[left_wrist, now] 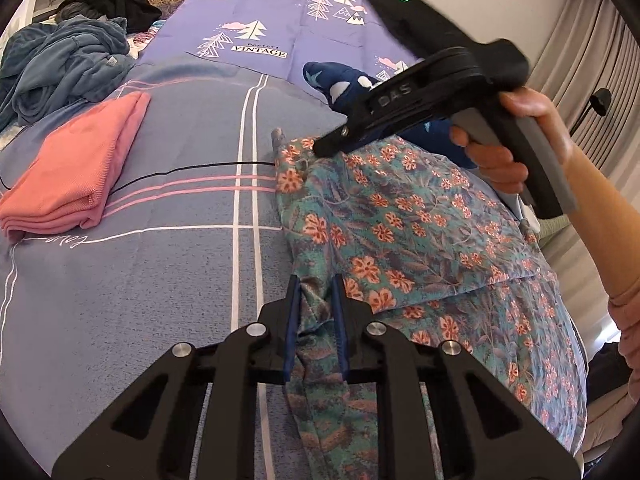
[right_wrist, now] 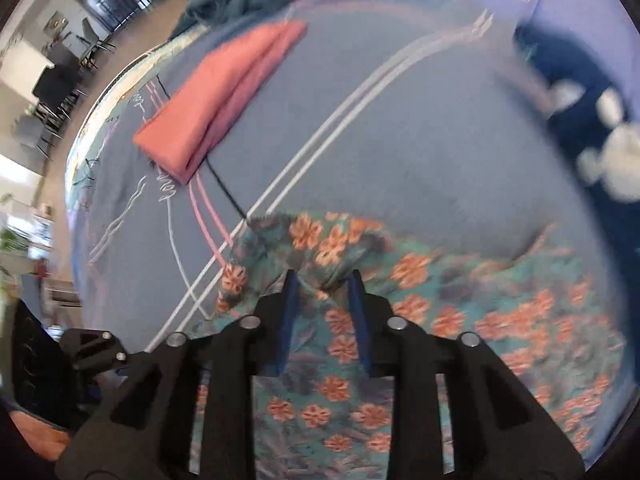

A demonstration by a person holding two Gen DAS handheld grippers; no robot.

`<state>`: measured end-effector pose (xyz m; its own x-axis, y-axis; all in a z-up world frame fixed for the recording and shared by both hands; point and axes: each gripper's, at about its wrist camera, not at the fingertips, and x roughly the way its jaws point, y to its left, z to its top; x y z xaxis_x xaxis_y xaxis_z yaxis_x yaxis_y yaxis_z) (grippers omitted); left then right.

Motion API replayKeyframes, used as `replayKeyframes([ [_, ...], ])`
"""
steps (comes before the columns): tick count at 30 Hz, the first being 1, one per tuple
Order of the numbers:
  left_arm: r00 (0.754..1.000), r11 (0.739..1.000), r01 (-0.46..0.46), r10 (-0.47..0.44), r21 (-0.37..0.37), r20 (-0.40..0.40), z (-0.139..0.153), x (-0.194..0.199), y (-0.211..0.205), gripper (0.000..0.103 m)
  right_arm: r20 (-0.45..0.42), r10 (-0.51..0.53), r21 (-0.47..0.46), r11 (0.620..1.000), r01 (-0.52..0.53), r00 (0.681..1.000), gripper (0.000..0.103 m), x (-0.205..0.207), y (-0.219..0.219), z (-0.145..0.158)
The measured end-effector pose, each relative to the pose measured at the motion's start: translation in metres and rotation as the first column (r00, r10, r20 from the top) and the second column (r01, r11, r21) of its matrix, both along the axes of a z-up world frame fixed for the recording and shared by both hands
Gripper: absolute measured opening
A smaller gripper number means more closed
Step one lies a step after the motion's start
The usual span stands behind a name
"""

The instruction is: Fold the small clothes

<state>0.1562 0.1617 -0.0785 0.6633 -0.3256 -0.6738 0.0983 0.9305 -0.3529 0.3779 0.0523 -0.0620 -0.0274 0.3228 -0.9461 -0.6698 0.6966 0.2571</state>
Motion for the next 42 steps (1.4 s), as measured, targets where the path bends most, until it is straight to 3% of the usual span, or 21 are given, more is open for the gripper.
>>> replayKeyframes([
  [2,1.0,1.0,0.005,-0.005,-0.008,-0.003,-0.001,0.0,0.001,0.016,-0.061,0.013,0.046,0.999,-0.011,0.998,0.052,-0.001,-0.002,-0.002],
  [4,1.0,1.0,0.009,-0.009,-0.009,-0.004,-0.001,-0.001,0.001,0.018,-0.06,0.049,0.062,0.997,-0.046,0.997,0.057,-0.004,0.004,-0.003],
  [6,1.0,1.0,0.012,-0.012,-0.007,-0.005,-0.002,-0.001,0.001,0.018,-0.022,0.081,0.016,0.997,-0.081,0.996,0.045,-0.008,0.015,-0.006],
  [7,1.0,1.0,0.013,-0.013,-0.007,-0.005,-0.002,-0.002,0.001,0.018,0.0,0.09,-0.006,0.996,-0.09,0.996,0.031,-0.01,0.021,-0.007],
  [8,1.0,1.0,0.013,-0.013,-0.007,-0.006,-0.002,-0.002,0.001,0.018,0.04,0.102,-0.032,0.994,-0.101,0.994,0.007,-0.012,0.025,-0.006],
  [9,1.0,1.0,0.013,-0.013,-0.008,-0.005,-0.002,-0.002,0.002,0.018,0.054,0.105,-0.021,0.994,-0.104,0.993,0.003,-0.009,0.031,-0.006],
  [13,1.0,1.0,-0.005,0.005,-0.007,-0.009,-0.002,-0.002,0.003,0.018,0.05,0.016,0.229,0.973,-0.027,0.999,0.002,0.001,0.013,0.024],
  [16,1.0,1.0,-0.019,0.02,0.019,-0.017,-0.003,-0.002,0.005,0.018,0.042,-0.021,0.247,0.969,0.01,0.999,0.002,0.008,0.01,0.025],
  [18,1.0,0.999,-0.018,0.019,0.037,-0.021,-0.003,-0.003,0.004,0.018,0.07,-0.022,0.201,0.98,0.008,0.997,0.008,0.006,0.013,0.021],
  [19,1.0,0.999,-0.018,0.019,0.043,-0.022,-0.003,-0.003,0.004,0.018,0.082,-0.022,0.177,0.984,0.007,0.996,0.019,0.006,0.013,0.02],
  [20,1.0,0.999,-0.016,0.018,0.048,-0.025,-0.003,-0.004,0.003,0.018,0.086,-0.018,0.163,0.987,0.004,0.996,0.042,0.006,0.022,0.018],
  [21,0.999,0.999,-0.015,0.016,0.052,-0.028,-0.003,-0.004,0.003,0.018,0.075,-0.003,0.163,0.987,-0.009,0.997,0.051,0.006,0.024,0.017],
  [27,1.0,0.998,0.008,-0.006,0.063,-0.022,-0.002,-0.007,0.0,0.018,0.071,0.117,0.068,0.99,-0.122,0.991,0.055,-0.002,0.053,0.004],
  [28,1.0,0.998,0.008,-0.006,0.057,-0.025,-0.002,-0.006,0.001,0.018,0.073,0.145,0.036,0.988,-0.147,0.987,0.042,-0.005,0.061,0.0],
  [29,1.0,0.999,0.007,-0.005,0.049,-0.028,-0.003,-0.006,0.002,0.018,0.077,0.168,0.011,0.986,-0.169,0.983,0.009,-0.009,0.068,-0.003],
  [31,0.999,1.0,-0.002,0.002,0.025,-0.034,-0.005,-0.005,0.006,0.017,0.123,0.194,-0.07,0.98,-0.186,0.973,0.003,-0.017,0.088,-0.013],
  [34,0.999,0.999,-0.026,0.027,0.032,-0.034,-0.005,-0.006,0.01,0.009,0.202,0.131,-0.042,0.991,-0.125,0.971,0.003,-0.02,0.102,-0.02],
  [35,0.999,0.998,-0.033,0.035,0.052,-0.033,-0.005,-0.006,0.009,0.009,0.215,0.056,-0.012,0.998,-0.055,0.975,0.004,-0.015,0.104,-0.026],
  [37,0.999,0.996,-0.029,0.031,0.083,-0.025,-0.004,-0.008,0.005,0.009,0.2,0.013,0.026,0.999,-0.019,0.98,0.011,-0.013,0.104,-0.035],
  [40,0.999,0.996,-0.03,0.033,0.08,-0.029,-0.004,-0.009,0.007,0.009,0.221,0.011,0.044,0.999,-0.021,0.975,0.044,-0.016,0.092,-0.024],
  [42,0.999,0.996,-0.042,0.044,0.073,-0.029,-0.003,-0.01,0.012,0.009,0.308,-0.055,0.057,0.998,0.039,0.95,0.048,-0.02,0.065,0.0],
])
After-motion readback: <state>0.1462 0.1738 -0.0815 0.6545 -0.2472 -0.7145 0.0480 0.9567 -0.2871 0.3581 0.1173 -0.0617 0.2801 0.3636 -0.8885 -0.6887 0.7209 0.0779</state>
